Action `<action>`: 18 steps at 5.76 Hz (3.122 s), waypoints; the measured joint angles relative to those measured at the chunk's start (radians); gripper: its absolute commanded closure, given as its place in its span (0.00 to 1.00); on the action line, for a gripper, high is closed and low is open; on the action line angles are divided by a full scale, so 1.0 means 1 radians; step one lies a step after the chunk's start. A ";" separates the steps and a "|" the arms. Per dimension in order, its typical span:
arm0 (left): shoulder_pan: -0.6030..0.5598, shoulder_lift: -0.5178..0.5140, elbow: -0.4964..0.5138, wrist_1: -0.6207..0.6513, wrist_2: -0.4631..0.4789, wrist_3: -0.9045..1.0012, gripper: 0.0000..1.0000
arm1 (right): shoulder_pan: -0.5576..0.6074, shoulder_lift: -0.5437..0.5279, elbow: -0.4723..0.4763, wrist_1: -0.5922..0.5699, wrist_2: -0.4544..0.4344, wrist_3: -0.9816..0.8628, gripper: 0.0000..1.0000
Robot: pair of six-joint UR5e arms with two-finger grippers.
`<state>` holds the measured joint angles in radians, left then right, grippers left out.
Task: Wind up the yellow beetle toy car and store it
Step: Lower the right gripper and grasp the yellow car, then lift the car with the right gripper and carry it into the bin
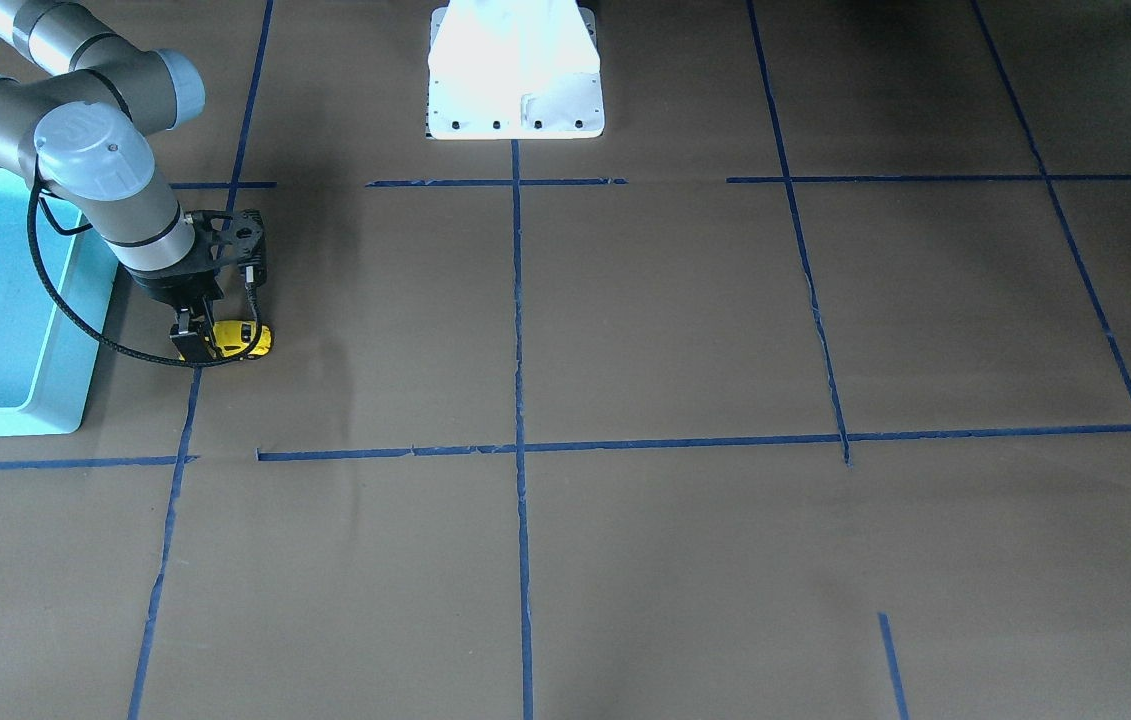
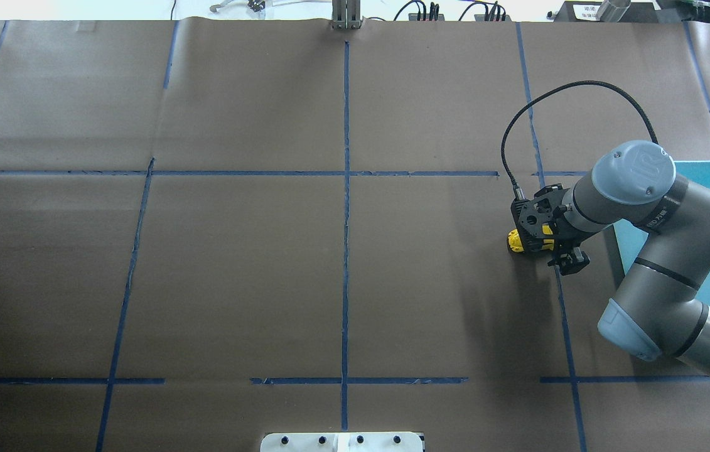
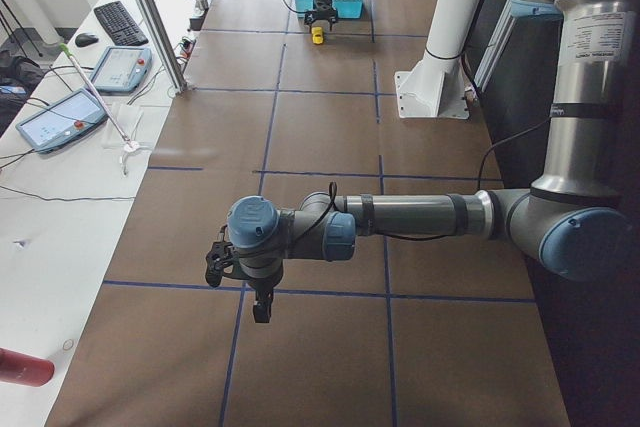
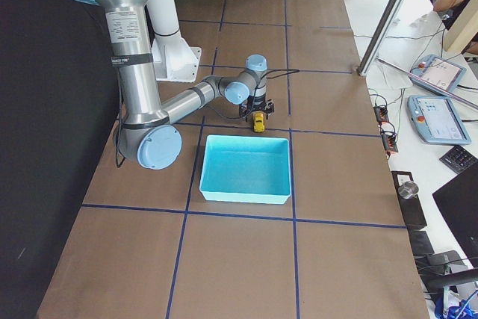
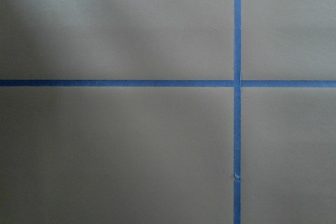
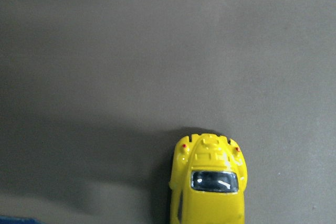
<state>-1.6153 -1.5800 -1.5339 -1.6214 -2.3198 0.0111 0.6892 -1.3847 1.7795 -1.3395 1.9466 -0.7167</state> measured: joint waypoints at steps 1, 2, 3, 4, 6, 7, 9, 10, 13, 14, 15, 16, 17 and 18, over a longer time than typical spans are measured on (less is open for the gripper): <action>0.000 0.000 -0.001 0.000 0.000 0.000 0.00 | 0.001 0.002 -0.003 0.000 -0.001 0.001 0.09; 0.000 0.000 -0.001 0.001 0.000 -0.001 0.00 | 0.001 0.003 -0.007 0.000 -0.002 0.002 0.11; 0.000 0.000 -0.001 0.001 0.000 -0.001 0.00 | 0.000 0.006 -0.013 0.000 -0.004 0.002 0.24; 0.000 0.000 -0.002 0.001 0.000 -0.001 0.00 | 0.000 0.009 -0.021 0.001 -0.006 0.003 0.44; 0.000 0.000 -0.001 0.001 0.000 0.000 0.00 | 0.005 0.010 -0.019 0.002 -0.006 0.003 0.88; 0.000 0.000 -0.001 0.000 0.000 -0.001 0.00 | 0.014 0.009 -0.015 0.002 -0.007 0.003 1.00; 0.000 0.000 -0.002 0.000 0.000 -0.001 0.00 | 0.038 0.000 0.012 0.001 -0.004 0.004 1.00; 0.000 0.000 -0.002 0.000 0.000 0.000 0.00 | 0.070 -0.044 0.095 -0.031 0.003 0.005 1.00; 0.001 0.000 0.000 0.000 0.000 0.000 0.00 | 0.230 -0.255 0.451 -0.311 0.048 -0.113 0.99; 0.001 0.000 0.000 0.000 0.000 0.000 0.00 | 0.282 -0.353 0.464 -0.321 0.082 -0.232 0.98; 0.001 0.000 0.000 0.000 0.000 0.000 0.00 | 0.309 -0.423 0.425 -0.270 0.096 -0.275 0.99; 0.001 0.000 0.000 0.000 0.000 0.000 0.00 | 0.320 -0.450 0.333 -0.152 0.102 -0.285 0.99; 0.002 -0.001 0.000 0.000 0.000 0.000 0.00 | 0.324 -0.460 0.223 -0.012 0.108 -0.280 0.99; 0.001 -0.001 -0.001 0.000 0.000 0.000 0.00 | 0.324 -0.458 0.136 0.094 0.111 -0.254 0.99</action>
<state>-1.6138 -1.5807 -1.5344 -1.6214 -2.3201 0.0107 1.0132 -1.8432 1.9159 -1.2451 2.0574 -0.9704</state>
